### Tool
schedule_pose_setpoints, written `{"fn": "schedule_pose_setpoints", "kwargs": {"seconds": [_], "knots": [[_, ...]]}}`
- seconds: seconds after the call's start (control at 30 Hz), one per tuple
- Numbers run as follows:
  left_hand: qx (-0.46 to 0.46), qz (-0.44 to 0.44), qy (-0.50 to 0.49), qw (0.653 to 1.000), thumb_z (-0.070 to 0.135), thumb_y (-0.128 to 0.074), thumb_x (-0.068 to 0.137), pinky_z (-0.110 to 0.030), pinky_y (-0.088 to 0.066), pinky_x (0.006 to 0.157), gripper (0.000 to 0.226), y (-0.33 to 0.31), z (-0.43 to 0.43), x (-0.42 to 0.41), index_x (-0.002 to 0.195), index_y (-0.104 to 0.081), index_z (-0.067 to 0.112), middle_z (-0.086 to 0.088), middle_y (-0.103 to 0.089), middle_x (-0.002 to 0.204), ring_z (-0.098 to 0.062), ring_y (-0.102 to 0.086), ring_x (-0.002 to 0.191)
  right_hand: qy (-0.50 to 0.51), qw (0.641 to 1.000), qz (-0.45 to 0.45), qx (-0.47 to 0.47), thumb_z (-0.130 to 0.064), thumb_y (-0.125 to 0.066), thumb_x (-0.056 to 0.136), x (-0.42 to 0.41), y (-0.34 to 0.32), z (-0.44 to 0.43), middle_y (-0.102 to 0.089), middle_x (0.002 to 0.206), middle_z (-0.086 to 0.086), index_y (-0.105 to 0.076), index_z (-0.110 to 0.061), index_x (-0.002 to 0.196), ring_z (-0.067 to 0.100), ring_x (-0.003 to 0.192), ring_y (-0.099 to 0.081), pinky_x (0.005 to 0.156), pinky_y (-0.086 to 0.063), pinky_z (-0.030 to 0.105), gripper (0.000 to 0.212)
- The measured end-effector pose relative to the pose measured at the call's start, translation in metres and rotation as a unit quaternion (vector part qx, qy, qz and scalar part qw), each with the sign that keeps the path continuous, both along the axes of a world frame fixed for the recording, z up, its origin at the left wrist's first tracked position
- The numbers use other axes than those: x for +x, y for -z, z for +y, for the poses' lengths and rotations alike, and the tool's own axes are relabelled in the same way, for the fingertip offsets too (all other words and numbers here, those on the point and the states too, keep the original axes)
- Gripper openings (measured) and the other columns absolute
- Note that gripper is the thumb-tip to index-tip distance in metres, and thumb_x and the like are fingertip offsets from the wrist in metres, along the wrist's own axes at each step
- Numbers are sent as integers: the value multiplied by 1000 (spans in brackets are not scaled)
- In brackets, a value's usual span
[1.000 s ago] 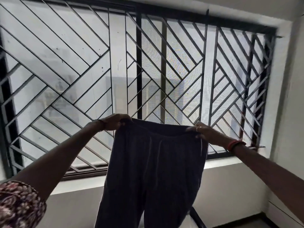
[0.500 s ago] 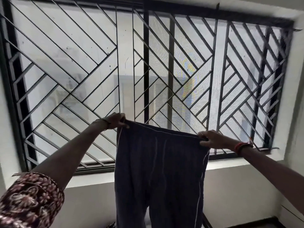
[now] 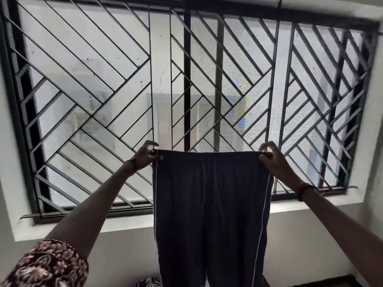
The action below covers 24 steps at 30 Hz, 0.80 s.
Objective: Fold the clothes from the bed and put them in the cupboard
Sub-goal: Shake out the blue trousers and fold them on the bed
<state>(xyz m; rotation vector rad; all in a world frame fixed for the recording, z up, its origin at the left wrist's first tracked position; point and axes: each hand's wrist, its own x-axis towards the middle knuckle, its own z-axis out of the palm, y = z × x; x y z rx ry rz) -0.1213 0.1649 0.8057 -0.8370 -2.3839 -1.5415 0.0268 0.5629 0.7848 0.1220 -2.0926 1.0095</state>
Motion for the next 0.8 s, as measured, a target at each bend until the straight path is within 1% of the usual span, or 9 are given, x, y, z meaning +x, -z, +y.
{"fn": "schedule_pose_setpoints", "kwargs": {"seconds": [0.07, 0.13, 0.2, 0.3, 0.37, 0.43, 0.57, 0.67, 0.8], "knots": [[64, -92, 44, 993, -2, -65, 83, -14, -50, 66, 40, 6, 3, 3, 120, -50, 5, -11, -62, 86, -20, -58, 79, -29, 998, 13, -46, -10, -48, 82, 3, 3, -3, -40, 75, 15, -50, -29, 95, 19, 58, -34, 48, -29, 24, 23], [85, -148, 80, 982, -1, -61, 86, -17, -53, 71, 33, 12, 5, 3, 118, -56, -9, -13, -65, 98, -23, -60, 92, -44, 995, 18, -92, -8, -51, 92, 6, 6, -7, -43, 75, 22, -53, -25, 102, 19, 65, -42, 54, -34, 26, 20], [124, -179, 83, 972, 1, -59, 88, -14, -53, 67, 29, 17, 5, 6, 114, -59, -11, -10, -67, 99, -20, -61, 95, -91, 978, 10, -189, -20, -61, 92, 10, 9, -13, -57, 78, 11, -55, -23, 103, 12, 67, -56, 58, -46, 23, 13], [140, -150, 100, 974, 8, -58, 90, -14, -51, 68, 22, 23, 6, 14, 110, -64, 4, 2, -70, 93, -9, -64, 89, -142, 955, -32, -258, -52, -86, 51, 19, 7, -10, -70, 77, -4, -63, -15, 98, 4, 68, -65, 61, -53, 18, 64], [144, -119, 100, 977, 10, -57, 91, -14, -51, 67, 15, 27, 6, 18, 104, -64, 13, 6, -69, 89, -3, -63, 83, -174, 951, -88, -241, -48, -91, 38, 28, 6, -5, -73, 78, 0, -65, -7, 98, 13, 70, -68, 60, -56, 20, 78], [146, -96, 97, 980, 13, -57, 92, -17, -51, 65, 10, 29, 5, 19, 100, -60, 18, 7, -67, 86, -2, -63, 79, -200, 942, -144, -226, -35, -93, 42, 38, 4, -2, -74, 84, 5, -66, -4, 101, 22, 77, -68, 62, -57, 23, 72], [129, -102, 137, 977, 27, -64, 88, -20, -50, 60, 13, 28, -1, 22, 99, -59, 21, 8, -66, 76, -5, -61, 68, -233, 936, -137, -225, -38, -94, 40, 48, -4, 0, -74, 92, 8, -70, -8, 99, 17, 80, -70, 66, -57, 24, 71], [145, -137, 196, 960, 49, -74, 72, -16, -49, 58, 51, 24, -5, 20, 112, -63, 19, 4, -66, 91, -7, -62, 74, -270, 920, -126, -254, -18, -78, 67, 55, -10, -1, -74, 87, 5, -77, -16, 85, 14, 77, -71, 66, -57, 22, 18], [178, -182, 184, 949, 30, -53, 92, -16, -50, 57, 42, 22, 2, 12, 127, -56, 7, -5, -64, 104, -9, -63, 78, -237, 905, -160, -314, -19, -72, 68, 41, -6, -3, -73, 96, 11, -75, -10, 94, 18, 81, -71, 70, -59, 27, 28]]}}
